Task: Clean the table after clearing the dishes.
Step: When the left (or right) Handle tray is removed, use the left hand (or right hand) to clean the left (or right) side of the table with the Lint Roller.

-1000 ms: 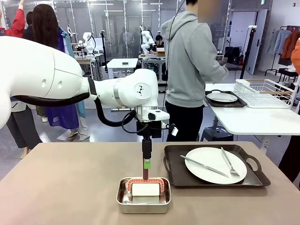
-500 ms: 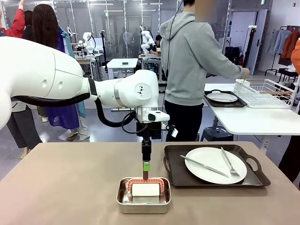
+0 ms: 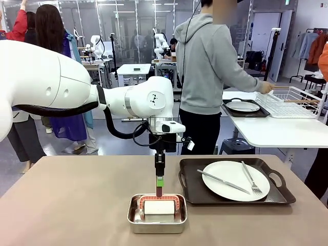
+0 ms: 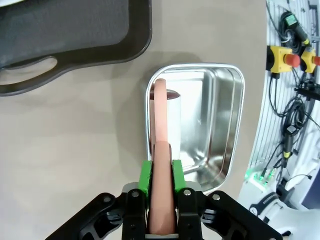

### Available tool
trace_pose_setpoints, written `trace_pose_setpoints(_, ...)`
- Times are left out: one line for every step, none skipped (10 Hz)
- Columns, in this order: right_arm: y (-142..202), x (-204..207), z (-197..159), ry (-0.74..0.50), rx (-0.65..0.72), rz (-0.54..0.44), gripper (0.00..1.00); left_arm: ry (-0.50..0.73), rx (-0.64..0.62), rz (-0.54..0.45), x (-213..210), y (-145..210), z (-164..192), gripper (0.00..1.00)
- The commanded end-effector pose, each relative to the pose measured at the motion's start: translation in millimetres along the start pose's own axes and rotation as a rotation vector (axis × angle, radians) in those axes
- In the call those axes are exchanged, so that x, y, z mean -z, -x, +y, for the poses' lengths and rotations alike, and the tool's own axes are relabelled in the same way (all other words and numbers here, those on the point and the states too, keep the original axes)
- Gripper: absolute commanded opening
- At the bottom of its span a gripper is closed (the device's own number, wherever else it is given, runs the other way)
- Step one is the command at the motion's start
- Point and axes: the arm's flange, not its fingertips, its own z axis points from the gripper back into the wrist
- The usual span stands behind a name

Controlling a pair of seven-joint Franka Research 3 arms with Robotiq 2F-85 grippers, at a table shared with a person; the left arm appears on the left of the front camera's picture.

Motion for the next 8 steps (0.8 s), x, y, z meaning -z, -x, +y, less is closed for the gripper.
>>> trace_pose_setpoints(1.4, -1.9, 1.2, -0.012, 0.001, -0.006, 1.0, -0.015, -0.033, -0.011, -7.4, 4.7, -12.2, 0.0)
trace_pose_setpoints(1.4, -1.9, 1.2, -0.012, 0.001, -0.006, 1.0, -0.021, -0.132, -0.05, -17.5, 6.7, -24.3, 0.07)
trace_pose_setpoints(1.4, -1.9, 1.2, -0.012, 0.001, -0.006, 1.0, -0.019, -0.202, -0.072, -31.7, 16.3, -46.8, 0.07)
trace_pose_setpoints(1.4, -1.9, 1.2, -0.012, 0.001, -0.006, 1.0, -0.005, -0.327, -0.09, -48.4, 32.5, -70.3, 0.07)
trace_pose_setpoints(1.4, -1.9, 1.2, -0.012, 0.001, -0.006, 1.0, -0.035, -0.484, -0.181, -68.9, 58.9, -95.2, 0.07)
trace_pose_setpoints(1.4, -1.9, 1.2, -0.012, 0.001, -0.006, 1.0, -0.062, -0.639, -0.302, -81.9, 91.2, -110.0, 0.07)
trace_pose_setpoints(1.4, -1.9, 1.2, -0.012, 0.001, -0.006, 1.0, -0.033, -0.794, -0.437, -82.0, 132.4, -115.7, 0.07)
trace_pose_setpoints(1.4, -1.9, 1.2, -0.012, 0.001, -0.006, 1.0, 0.001, -0.977, -0.537, -73.2, 173.0, -115.8, 0.07)
